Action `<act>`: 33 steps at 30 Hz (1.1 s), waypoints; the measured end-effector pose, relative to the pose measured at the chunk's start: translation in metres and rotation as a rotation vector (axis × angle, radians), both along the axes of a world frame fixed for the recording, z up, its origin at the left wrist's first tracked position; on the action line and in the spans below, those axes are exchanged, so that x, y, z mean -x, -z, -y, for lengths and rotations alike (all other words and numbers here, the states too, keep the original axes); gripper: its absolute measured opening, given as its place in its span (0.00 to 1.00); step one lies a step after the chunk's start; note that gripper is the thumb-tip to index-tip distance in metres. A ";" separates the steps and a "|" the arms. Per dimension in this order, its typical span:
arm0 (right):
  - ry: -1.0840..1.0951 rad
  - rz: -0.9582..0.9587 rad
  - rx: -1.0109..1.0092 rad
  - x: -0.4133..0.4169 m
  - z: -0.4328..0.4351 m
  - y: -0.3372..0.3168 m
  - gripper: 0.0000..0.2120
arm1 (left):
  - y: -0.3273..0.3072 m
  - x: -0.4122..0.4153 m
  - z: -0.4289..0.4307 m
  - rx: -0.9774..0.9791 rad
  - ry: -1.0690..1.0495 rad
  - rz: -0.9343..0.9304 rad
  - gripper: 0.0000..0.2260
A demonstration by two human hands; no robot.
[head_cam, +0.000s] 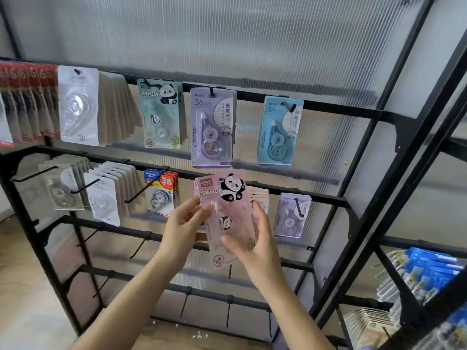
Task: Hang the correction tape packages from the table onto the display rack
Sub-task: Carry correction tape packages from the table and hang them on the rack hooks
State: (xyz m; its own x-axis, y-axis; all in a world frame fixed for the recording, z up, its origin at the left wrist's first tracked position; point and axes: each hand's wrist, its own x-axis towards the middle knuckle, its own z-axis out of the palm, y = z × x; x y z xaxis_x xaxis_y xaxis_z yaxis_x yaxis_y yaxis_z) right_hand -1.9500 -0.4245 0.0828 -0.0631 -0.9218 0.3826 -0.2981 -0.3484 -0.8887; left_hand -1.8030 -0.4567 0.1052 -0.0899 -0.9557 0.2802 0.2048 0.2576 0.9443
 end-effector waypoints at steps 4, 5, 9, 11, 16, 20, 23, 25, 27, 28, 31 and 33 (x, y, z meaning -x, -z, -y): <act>-0.168 0.160 -0.139 0.014 0.003 0.013 0.26 | 0.006 -0.005 0.002 0.005 0.098 0.073 0.10; -0.205 0.191 -0.148 0.015 0.002 0.015 0.24 | 0.008 -0.006 0.003 0.015 0.103 0.105 0.10; -0.208 0.268 -0.171 0.021 -0.001 0.029 0.23 | 0.020 -0.004 0.006 0.042 -0.026 0.184 0.08; -0.165 0.297 -0.187 0.024 0.001 0.037 0.22 | 0.025 -0.007 0.009 0.063 -0.161 0.182 0.10; -0.107 0.310 -0.254 0.017 0.005 0.061 0.16 | 0.038 -0.042 0.017 0.201 -0.401 0.635 0.17; -0.129 0.289 -0.290 -0.008 0.012 0.072 0.17 | 0.046 -0.080 0.025 0.298 -0.512 1.021 0.27; -0.120 0.284 -0.308 -0.029 0.019 0.076 0.17 | 0.047 -0.105 0.033 0.299 -0.523 1.059 0.29; -0.096 0.291 -0.321 -0.044 0.023 0.079 0.16 | 0.047 -0.119 0.039 0.292 -0.502 1.082 0.29; -0.062 0.286 -0.323 -0.059 0.026 0.082 0.16 | 0.046 -0.133 0.047 0.291 -0.475 1.089 0.29; -0.041 0.282 -0.324 -0.066 0.027 0.084 0.16 | 0.044 -0.140 0.051 0.294 -0.465 1.085 0.29; 0.011 0.301 -0.328 -0.085 0.029 0.087 0.15 | 0.037 -0.155 0.065 0.317 -0.418 1.064 0.27; 0.046 0.327 -0.325 -0.096 0.029 0.090 0.16 | 0.035 -0.163 0.074 0.335 -0.369 1.067 0.26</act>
